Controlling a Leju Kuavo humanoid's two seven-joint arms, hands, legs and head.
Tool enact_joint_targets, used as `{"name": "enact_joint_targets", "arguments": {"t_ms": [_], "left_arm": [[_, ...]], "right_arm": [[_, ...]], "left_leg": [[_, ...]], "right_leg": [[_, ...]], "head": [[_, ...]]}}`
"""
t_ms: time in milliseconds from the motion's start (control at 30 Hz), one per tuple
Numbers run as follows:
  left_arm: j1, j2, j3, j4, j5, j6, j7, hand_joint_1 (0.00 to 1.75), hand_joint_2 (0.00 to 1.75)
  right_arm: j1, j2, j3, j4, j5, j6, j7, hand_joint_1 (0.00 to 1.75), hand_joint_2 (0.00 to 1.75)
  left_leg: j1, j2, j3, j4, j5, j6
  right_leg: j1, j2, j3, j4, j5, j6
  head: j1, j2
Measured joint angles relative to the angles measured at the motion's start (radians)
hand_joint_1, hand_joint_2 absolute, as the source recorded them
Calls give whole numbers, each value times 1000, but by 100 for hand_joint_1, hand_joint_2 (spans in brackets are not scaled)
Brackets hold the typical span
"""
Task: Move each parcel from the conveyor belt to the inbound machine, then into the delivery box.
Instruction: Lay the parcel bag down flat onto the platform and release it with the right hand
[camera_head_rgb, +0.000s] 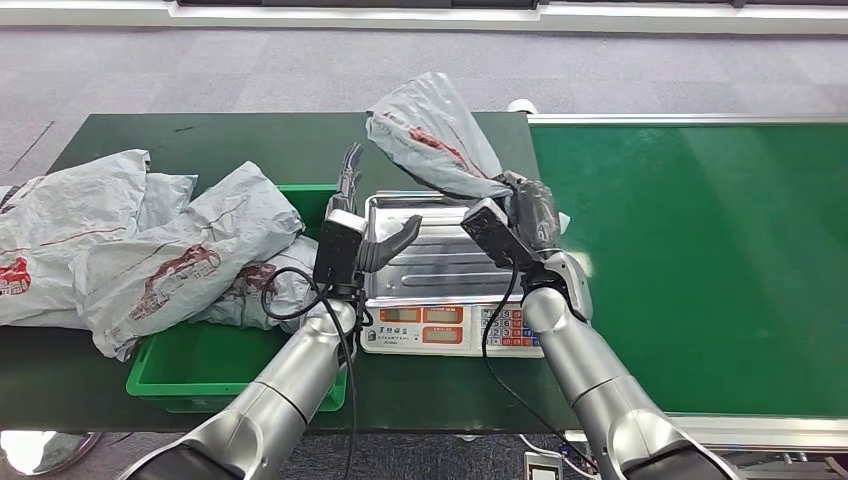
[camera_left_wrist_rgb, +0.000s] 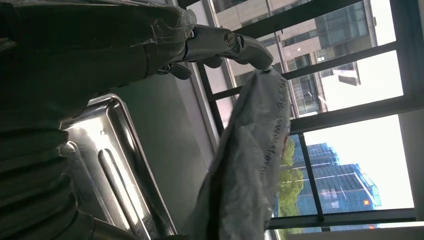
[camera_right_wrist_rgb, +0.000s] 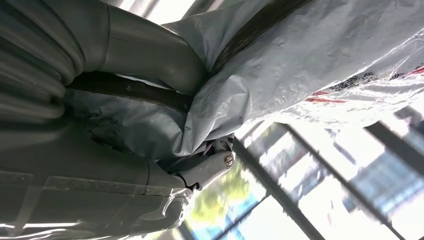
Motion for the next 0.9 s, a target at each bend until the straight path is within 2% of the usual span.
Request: {"name": "enact_joint_targets", "arguments": {"t_ms": [167, 200, 233, 300, 333, 367, 467, 667, 900], "left_arm": [[-24, 17, 0, 7, -4, 17, 0, 0, 175], [-25, 20, 0, 7, -4, 18, 0, 0, 175], [-25, 23, 0, 8, -4, 21, 0, 0, 175], [-25, 27, 0, 9, -5, 31, 0, 0, 175], [-25, 29, 0, 9, -5, 38, 0, 0, 175], [-25, 31, 0, 8, -5, 46, 0, 0, 175], [-25, 38, -4, 5, -10, 83, 0, 0, 175], [-21, 52, -20, -12, -32, 190, 0, 0, 175], [11, 62, 10, -70, -258, 235, 0, 0, 175]], "right_arm": [[-21, 6, 33, 48, -94, 163, -3, 175, 175], [-27, 7, 39, 59, -105, 189, -1, 167, 175], [-34, 7, 44, 70, -116, 214, 1, 133, 175], [-48, 8, 53, 93, -129, 265, 5, 45, 175], [-54, 8, 59, 104, -132, 292, 7, 10, 175], [-59, 8, 66, 114, -133, 316, 8, 0, 175], [-67, 7, 90, 140, -134, 361, 14, 0, 175], [-91, 8, 119, 169, -143, 371, 34, 0, 175], [-97, 10, 122, 176, -182, 335, 10, 0, 175]], "left_leg": [[0, 0, 0, 0, 0, 0], [0, 0, 0, 0, 0, 0], [0, 0, 0, 0, 0, 0], [0, 0, 0, 0, 0, 0], [0, 0, 0, 0, 0, 0], [0, 0, 0, 0, 0, 0], [0, 0, 0, 0, 0, 0], [0, 0, 0, 0, 0, 0], [0, 0, 0, 0, 0, 0]], "right_leg": [[0, 0, 0, 0, 0, 0], [0, 0, 0, 0, 0, 0], [0, 0, 0, 0, 0, 0], [0, 0, 0, 0, 0, 0], [0, 0, 0, 0, 0, 0], [0, 0, 0, 0, 0, 0], [0, 0, 0, 0, 0, 0], [0, 0, 0, 0, 0, 0], [0, 0, 0, 0, 0, 0]], "head": [[0, 0], [0, 0], [0, 0], [0, 0], [0, 0], [0, 0], [0, 0], [0, 0], [0, 0]]}}
